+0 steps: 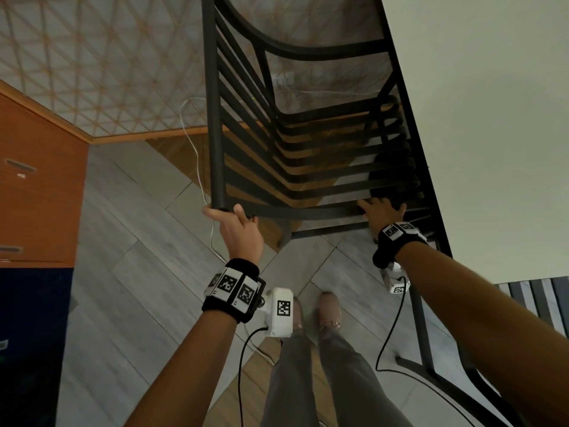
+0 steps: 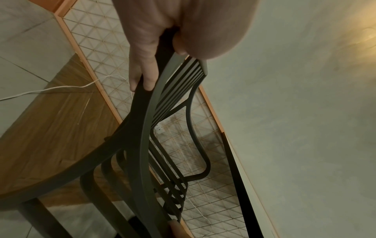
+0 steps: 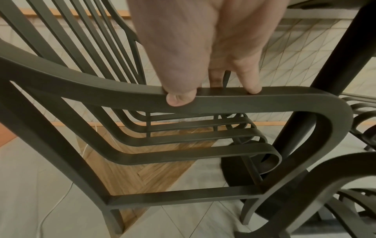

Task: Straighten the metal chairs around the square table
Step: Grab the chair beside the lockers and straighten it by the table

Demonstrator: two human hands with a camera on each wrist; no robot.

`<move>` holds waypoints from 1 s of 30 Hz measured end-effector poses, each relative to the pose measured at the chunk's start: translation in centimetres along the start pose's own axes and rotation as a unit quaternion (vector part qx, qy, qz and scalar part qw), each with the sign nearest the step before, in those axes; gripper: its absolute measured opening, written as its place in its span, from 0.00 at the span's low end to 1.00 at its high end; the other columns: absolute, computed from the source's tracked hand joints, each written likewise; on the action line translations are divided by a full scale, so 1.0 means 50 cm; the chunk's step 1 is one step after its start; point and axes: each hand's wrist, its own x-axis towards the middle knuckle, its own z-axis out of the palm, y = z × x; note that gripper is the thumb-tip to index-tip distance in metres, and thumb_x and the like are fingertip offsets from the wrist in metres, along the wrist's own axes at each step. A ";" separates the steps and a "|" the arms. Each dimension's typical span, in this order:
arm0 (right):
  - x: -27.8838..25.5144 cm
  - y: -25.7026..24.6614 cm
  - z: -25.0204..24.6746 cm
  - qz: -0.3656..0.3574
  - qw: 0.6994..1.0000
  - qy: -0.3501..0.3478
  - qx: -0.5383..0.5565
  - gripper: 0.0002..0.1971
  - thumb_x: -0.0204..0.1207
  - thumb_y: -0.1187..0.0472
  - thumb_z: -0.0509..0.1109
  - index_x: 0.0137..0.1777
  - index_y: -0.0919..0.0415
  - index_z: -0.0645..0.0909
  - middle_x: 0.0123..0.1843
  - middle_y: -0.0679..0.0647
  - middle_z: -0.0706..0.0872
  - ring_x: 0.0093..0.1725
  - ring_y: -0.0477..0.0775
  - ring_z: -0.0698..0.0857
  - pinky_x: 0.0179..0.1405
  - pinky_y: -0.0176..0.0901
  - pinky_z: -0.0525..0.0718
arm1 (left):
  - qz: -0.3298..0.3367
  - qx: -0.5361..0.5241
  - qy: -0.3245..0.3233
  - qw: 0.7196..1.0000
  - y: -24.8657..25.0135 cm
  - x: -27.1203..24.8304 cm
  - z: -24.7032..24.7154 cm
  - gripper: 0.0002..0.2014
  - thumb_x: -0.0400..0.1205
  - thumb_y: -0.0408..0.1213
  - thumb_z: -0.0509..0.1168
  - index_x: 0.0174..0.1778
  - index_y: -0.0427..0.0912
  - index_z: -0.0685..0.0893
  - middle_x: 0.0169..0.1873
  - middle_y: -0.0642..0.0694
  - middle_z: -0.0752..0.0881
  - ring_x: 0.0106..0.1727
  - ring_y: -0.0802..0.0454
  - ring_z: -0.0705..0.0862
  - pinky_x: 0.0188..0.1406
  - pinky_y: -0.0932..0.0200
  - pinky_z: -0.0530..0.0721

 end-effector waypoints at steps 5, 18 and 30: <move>0.000 0.004 0.014 -0.003 1.000 0.000 0.006 0.28 0.78 0.68 0.62 0.75 0.45 0.65 0.79 0.59 0.66 0.78 0.68 0.60 0.72 0.86 0.51 | -0.005 -0.014 0.009 1.000 -0.008 0.003 -0.006 0.29 0.87 0.32 0.50 0.80 0.53 0.43 0.65 0.39 0.70 0.55 0.52 0.80 0.65 0.45 0.82; -0.057 -0.015 0.027 -0.053 0.995 0.063 0.050 0.30 0.76 0.66 0.65 0.77 0.55 0.62 0.78 0.61 0.67 0.75 0.67 0.66 0.66 0.69 0.76 | 0.005 0.044 -0.061 0.997 0.005 -0.026 -0.041 0.26 0.87 0.34 0.54 0.78 0.46 0.50 0.66 0.42 0.74 0.60 0.43 0.85 0.60 0.51 0.83; -0.264 -0.027 -0.014 -0.052 0.981 0.065 0.175 0.24 0.82 0.61 0.59 0.78 0.55 0.61 0.83 0.60 0.60 0.75 0.67 0.70 0.71 0.61 0.74 | -0.039 0.147 -0.110 0.982 0.009 -0.101 -0.058 0.34 0.81 0.23 0.61 0.81 0.40 0.55 0.73 0.35 0.75 0.61 0.47 0.79 0.67 0.46 0.80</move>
